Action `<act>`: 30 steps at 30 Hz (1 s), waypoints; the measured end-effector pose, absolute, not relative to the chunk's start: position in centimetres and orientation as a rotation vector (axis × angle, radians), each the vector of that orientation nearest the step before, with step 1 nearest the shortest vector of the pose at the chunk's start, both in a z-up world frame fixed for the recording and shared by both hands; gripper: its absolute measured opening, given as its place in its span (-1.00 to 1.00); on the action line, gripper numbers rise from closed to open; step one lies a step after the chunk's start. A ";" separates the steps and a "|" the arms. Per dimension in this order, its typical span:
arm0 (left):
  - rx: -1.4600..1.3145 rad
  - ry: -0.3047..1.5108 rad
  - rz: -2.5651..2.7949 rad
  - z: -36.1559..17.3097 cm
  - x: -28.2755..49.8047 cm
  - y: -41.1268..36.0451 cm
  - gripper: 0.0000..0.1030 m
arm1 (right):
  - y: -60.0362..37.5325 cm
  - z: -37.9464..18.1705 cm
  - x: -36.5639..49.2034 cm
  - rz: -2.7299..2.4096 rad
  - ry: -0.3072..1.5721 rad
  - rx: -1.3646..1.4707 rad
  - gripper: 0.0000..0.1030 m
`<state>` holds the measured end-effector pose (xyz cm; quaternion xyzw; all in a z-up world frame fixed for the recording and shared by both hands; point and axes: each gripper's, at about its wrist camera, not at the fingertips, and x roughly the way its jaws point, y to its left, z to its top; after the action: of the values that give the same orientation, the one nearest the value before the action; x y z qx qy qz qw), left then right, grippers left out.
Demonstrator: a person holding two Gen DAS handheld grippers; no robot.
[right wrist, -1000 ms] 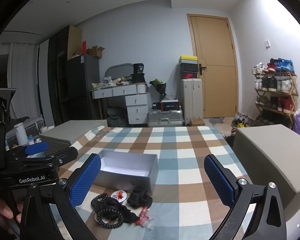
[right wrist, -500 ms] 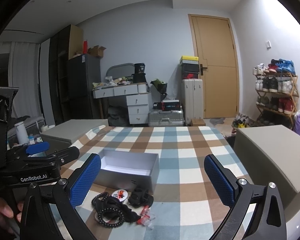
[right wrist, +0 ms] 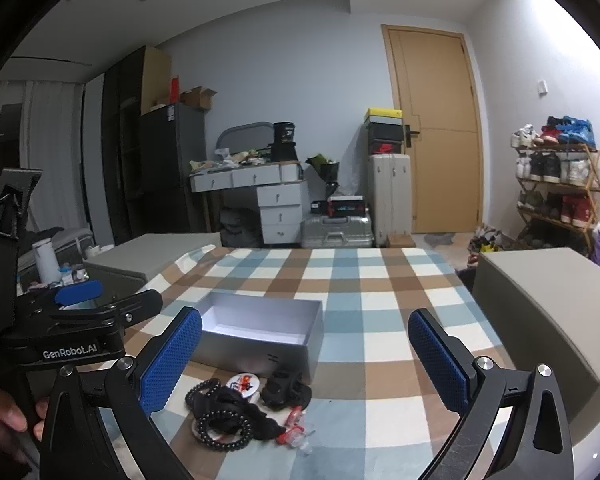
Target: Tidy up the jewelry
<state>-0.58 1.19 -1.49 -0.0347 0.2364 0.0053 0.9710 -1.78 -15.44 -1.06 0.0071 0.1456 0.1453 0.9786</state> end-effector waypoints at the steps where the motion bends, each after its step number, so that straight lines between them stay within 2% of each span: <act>1: -0.072 0.481 0.010 -1.6 -0.5 1.2 0.98 | -15.4 -1.2 -1.7 0.300 0.298 0.013 1.00; 7: -0.079 0.498 0.008 -2.1 -0.1 1.8 0.98 | -14.8 -2.3 -1.2 0.355 0.330 0.007 1.00; 22: -0.124 0.581 0.077 -5.1 0.5 5.7 0.98 | -12.9 -7.6 2.1 0.557 0.580 0.044 1.00; 30: -0.131 0.608 0.083 -6.1 0.5 6.5 0.98 | -10.3 -10.1 2.1 0.636 0.675 -0.049 0.88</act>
<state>0.49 6.47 -6.06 -0.0644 0.2992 0.0409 0.9511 2.10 -10.30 -10.10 -0.0237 0.3257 0.3069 0.8940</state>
